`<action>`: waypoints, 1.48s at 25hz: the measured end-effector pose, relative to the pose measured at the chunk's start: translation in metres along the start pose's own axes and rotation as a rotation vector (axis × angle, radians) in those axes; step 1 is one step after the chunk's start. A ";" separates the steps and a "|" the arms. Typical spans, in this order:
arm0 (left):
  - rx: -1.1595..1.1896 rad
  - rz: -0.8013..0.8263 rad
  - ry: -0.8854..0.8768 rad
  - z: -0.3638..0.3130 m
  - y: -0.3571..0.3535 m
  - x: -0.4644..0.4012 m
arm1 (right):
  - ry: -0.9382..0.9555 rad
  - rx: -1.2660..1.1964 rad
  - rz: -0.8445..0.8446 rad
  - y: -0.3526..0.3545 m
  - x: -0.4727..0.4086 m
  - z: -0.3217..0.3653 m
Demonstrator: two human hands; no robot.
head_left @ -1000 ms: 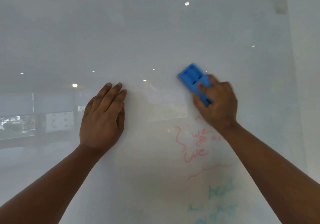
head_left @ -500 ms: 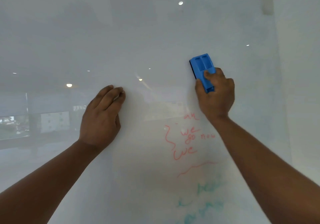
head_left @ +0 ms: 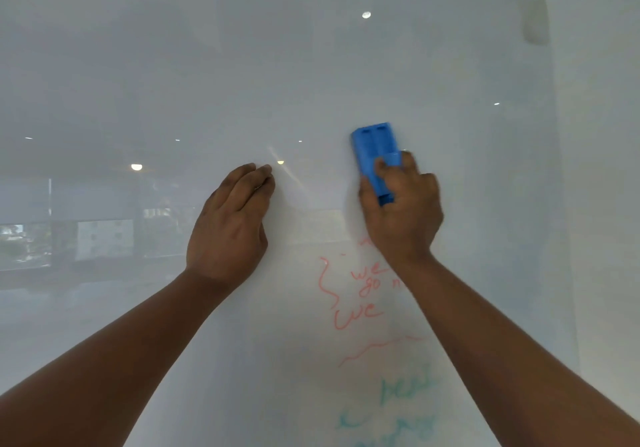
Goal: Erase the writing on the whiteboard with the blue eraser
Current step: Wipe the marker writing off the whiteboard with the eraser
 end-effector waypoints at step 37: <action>0.022 -0.114 0.009 0.002 0.005 0.035 | 0.380 -0.033 0.081 0.010 0.076 0.021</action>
Point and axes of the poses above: each hand's wrist, its own x-axis away from the middle knuckle, its own y-axis out of the back of the hand, z = x × y, the point moved 6 cm from there along -x, towards the middle knuckle, and after that the axes turned 1 degree about -y, right-handed, at the moved point
